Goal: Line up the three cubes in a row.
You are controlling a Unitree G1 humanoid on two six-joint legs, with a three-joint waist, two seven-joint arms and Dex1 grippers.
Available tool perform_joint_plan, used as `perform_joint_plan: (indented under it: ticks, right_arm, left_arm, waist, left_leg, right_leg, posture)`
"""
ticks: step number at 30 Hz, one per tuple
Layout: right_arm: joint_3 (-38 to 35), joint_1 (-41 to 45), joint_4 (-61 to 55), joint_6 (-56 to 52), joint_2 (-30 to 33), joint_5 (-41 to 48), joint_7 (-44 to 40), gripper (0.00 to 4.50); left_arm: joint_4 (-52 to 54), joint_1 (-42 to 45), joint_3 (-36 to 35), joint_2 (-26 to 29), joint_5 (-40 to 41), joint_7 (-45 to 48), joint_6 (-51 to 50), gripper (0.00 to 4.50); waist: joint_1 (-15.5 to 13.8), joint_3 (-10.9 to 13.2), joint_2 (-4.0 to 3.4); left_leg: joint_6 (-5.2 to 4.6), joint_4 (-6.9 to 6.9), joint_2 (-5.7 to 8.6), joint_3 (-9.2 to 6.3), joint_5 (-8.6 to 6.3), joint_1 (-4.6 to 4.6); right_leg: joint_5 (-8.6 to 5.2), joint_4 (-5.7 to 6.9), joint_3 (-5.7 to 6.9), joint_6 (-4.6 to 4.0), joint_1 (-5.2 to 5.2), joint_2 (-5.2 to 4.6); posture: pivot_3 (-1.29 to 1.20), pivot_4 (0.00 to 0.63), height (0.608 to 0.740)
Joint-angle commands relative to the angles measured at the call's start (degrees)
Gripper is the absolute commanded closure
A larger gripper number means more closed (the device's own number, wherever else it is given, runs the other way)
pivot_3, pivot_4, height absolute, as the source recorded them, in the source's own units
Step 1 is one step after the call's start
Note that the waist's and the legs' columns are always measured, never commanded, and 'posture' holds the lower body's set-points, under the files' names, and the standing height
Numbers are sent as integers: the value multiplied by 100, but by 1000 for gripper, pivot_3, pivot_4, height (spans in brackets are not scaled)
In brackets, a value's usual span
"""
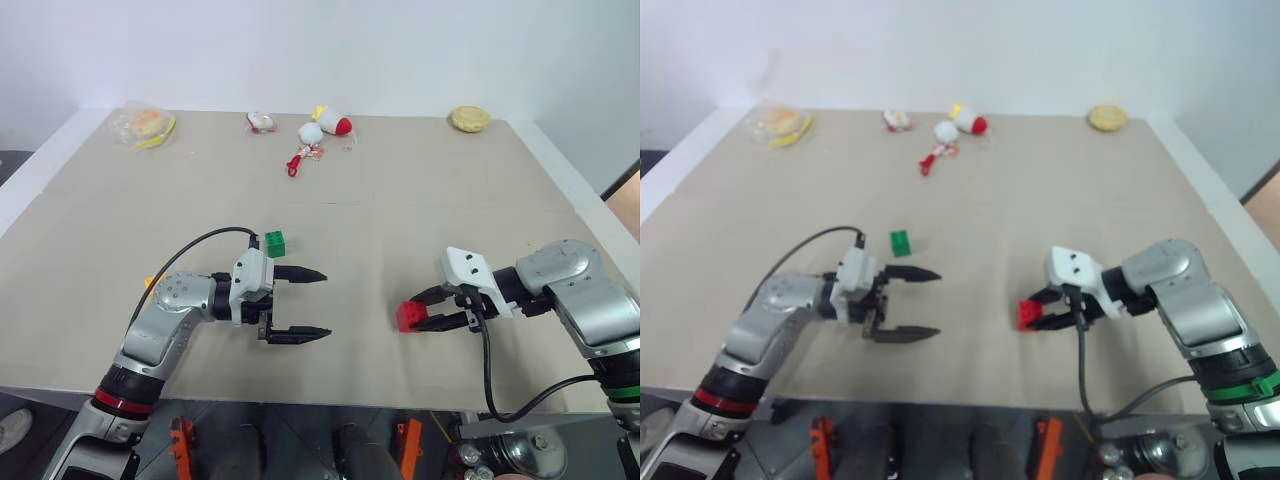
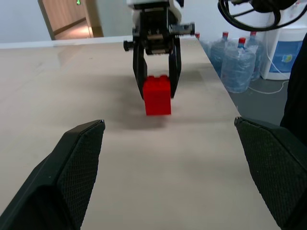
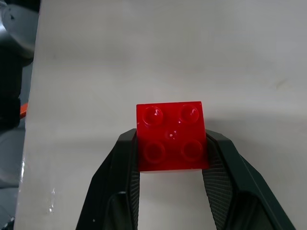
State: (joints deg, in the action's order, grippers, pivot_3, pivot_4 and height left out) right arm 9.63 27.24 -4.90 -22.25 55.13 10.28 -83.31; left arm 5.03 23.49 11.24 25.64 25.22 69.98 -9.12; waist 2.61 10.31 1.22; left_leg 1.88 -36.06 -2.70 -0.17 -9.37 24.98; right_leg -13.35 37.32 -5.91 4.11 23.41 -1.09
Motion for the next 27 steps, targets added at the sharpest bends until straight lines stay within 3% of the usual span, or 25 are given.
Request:
perform_joint_plan:
  ticks: [1,3,5,11,12,16,21,27]
  right_arm:
    - [56,9,143,266,98,-192,78,3264]
    - [53,13,196,298,82,-158,59,3264]
    - [44,29,235,328,80,-112,32,2223]
    - [-176,105,114,189,67,309,-123,193]
    - [-226,129,68,117,69,405,-120,43]
    - [-763,503,-194,-594,-120,1262,123,43]
    - [-1086,776,-608,-1046,-482,1732,763,43]
    - [-1288,565,-1219,-1318,-957,2006,1697,43]
  left_arm:
    - [92,146,-64,-70,18,-104,22,0]
    - [85,171,-65,-98,14,-137,16,0]
    - [84,181,-60,-111,14,-160,10,0]
    - [138,120,-67,-169,2,-312,-13,0]
    - [143,123,-91,-169,13,-333,-28,0]
    - [-111,389,-416,4,62,-478,-202,0]
    - [-1327,1217,-740,295,-170,-462,10,0]
    - [-3749,2738,-559,509,-845,341,649,0]
  waist:
    - [2,0,0]
    - [1,0,0]
    - [1,0,0]
    - [1,0,0]
    - [1,0,0]
    - [8,2,2]
    - [5,1,5]
    - [-9,4,10]
  left_leg:
    - [0,0,0,0,0,0]
    - [0,2,-1,-1,0,0]
    - [0,2,-1,-1,0,1]
    - [0,2,0,-1,0,0]
    - [0,2,-1,-1,0,1]
    - [0,1,-1,-2,0,0]
    - [-4,0,-4,-21,3,-1]
    - [-4,2,-2,-23,3,19]
  right_leg:
    - [0,0,0,0,0,0]
    - [0,0,1,0,1,1]
    - [0,0,1,0,0,1]
    - [-1,0,1,1,-1,1]
    - [-1,0,1,1,-1,1]
    - [3,1,0,0,1,3]
    - [10,1,14,-7,-1,11]
    - [6,-1,17,-4,9,11]
  posture:
    - [0,150,737]
    - [0,150,737]
    - [0,150,737]
    - [0,150,737]
    - [0,150,737]
    - [0,150,737]
    - [0,150,737]
    - [0,150,737]
